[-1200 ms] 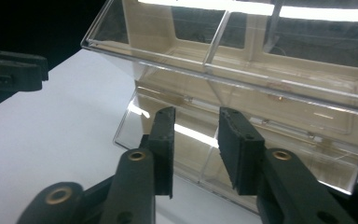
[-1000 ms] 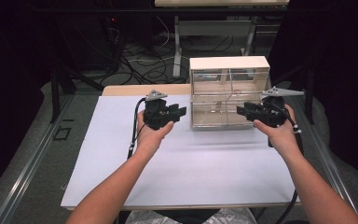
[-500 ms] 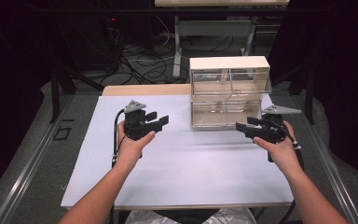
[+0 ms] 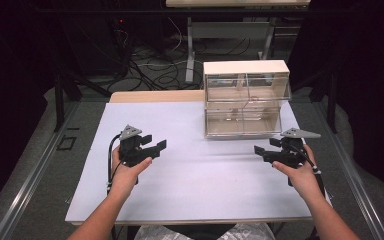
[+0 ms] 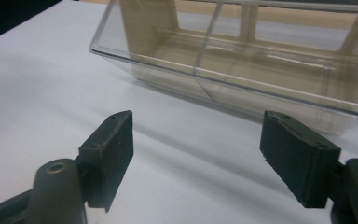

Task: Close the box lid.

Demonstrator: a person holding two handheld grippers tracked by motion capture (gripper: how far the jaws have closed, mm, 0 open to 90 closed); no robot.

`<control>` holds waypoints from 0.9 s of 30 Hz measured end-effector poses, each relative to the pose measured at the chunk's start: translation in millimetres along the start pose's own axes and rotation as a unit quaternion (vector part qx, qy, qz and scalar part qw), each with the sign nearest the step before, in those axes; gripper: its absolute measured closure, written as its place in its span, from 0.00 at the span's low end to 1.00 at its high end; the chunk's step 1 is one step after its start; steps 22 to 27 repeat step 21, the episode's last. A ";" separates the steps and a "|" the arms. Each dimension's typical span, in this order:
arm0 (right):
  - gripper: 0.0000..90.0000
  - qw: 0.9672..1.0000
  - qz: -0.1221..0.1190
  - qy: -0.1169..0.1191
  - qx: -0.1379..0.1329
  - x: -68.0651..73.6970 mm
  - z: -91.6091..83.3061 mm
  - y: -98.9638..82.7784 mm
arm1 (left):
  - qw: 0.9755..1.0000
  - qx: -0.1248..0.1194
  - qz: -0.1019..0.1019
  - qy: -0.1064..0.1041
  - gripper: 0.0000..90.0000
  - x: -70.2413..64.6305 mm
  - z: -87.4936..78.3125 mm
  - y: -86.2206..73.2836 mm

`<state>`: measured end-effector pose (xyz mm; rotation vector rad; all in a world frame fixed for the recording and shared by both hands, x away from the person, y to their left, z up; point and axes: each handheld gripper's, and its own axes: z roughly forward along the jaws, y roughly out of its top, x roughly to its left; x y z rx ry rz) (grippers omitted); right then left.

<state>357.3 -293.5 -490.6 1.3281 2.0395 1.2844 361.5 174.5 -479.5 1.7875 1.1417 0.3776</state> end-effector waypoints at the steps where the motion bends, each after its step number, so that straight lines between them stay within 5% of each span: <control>1: 0.25 1.000 -0.002 -0.001 -0.002 -1.2 0.3 -2.3 | 1.000 0.005 -0.004 -0.002 0.38 2.6 -1.2 -3.3; 16: 0.18 1.000 0.003 -0.024 -0.008 -11.8 -0.5 -29.4 | 1.000 0.012 0.016 0.022 0.18 27.4 -10.4 -45.2; 21: 0.17 1.000 0.011 -0.025 -0.006 -16.2 1.4 -38.3 | 0.999 0.016 0.007 0.034 0.10 40.9 -12.6 -54.8; 27: 0.17 1.000 0.011 -0.025 -0.006 -16.2 1.4 -38.3 | 0.999 0.016 0.007 0.034 0.10 40.9 -12.6 -54.8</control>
